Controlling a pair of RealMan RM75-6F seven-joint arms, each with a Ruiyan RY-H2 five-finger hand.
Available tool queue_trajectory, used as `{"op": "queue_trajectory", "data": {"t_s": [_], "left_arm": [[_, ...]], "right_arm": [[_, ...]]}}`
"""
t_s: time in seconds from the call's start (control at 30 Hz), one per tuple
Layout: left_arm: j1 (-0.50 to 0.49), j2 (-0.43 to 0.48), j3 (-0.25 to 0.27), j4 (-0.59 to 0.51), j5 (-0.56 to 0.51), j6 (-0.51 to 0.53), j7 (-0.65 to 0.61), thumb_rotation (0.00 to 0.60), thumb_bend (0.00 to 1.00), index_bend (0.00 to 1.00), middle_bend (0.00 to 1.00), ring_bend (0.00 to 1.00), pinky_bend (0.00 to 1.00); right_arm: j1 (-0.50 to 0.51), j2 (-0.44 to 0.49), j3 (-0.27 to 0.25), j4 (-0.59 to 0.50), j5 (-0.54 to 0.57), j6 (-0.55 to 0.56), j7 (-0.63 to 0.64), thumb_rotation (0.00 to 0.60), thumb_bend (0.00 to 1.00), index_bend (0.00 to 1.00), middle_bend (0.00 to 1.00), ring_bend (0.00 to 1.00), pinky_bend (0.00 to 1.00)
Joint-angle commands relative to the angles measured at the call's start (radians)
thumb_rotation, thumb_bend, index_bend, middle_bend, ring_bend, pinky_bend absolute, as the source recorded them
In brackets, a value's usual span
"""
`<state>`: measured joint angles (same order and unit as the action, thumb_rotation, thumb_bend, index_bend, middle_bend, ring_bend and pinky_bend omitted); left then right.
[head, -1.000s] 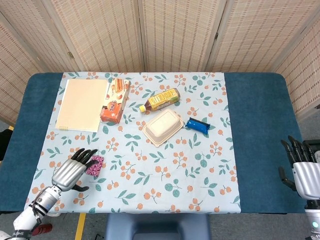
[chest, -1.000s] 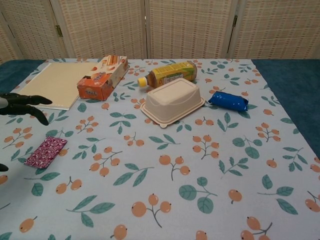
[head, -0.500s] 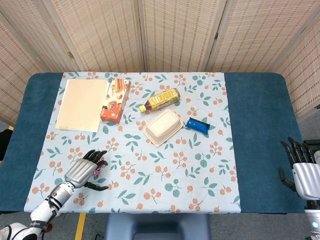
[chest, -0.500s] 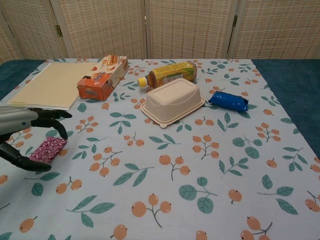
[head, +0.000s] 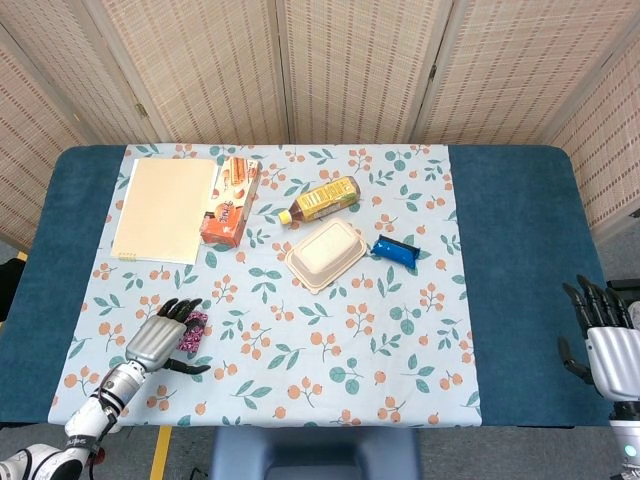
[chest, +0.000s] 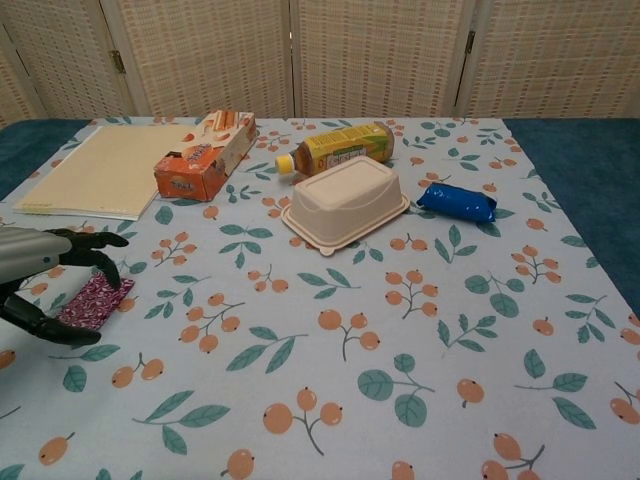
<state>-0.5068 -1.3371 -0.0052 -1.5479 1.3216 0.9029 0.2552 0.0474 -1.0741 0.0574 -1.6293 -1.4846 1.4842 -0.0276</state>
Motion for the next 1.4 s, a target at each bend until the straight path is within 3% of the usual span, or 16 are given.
{"op": "queue_trajectory", "data": {"t_s": [0.03,0.77,1.4], "left_arm": [[0.002,-0.003,0.006,0.01,-0.005,-0.001,-0.007,0.261,0.09,0.3,0.0,0.0,0.0],[-0.007,-0.027,0.025,0.034,-0.069,-0.019,0.039,0.261,0.09,0.3,0.0,0.0,0.0],[0.024,0.038,0.016,0.053,-0.153,0.013,0.024,0.261,0.09,0.3,0.0,0.0,0.0]], "right_arm": [[0.001,0.0,0.0,-0.003,-0.002,0.001,-0.003,0.6,0.5,0.0,0.0,0.0,0.0],[0.0,0.002,0.0,-0.01,-0.001,-0.001,-0.008,0.6,0.5,0.0,0.0,0.0,0.0],[-0.007,0.004,0.002,-0.01,-0.002,0.011,-0.004,0.6,0.5,0.0,0.0,0.0,0.0]]}}
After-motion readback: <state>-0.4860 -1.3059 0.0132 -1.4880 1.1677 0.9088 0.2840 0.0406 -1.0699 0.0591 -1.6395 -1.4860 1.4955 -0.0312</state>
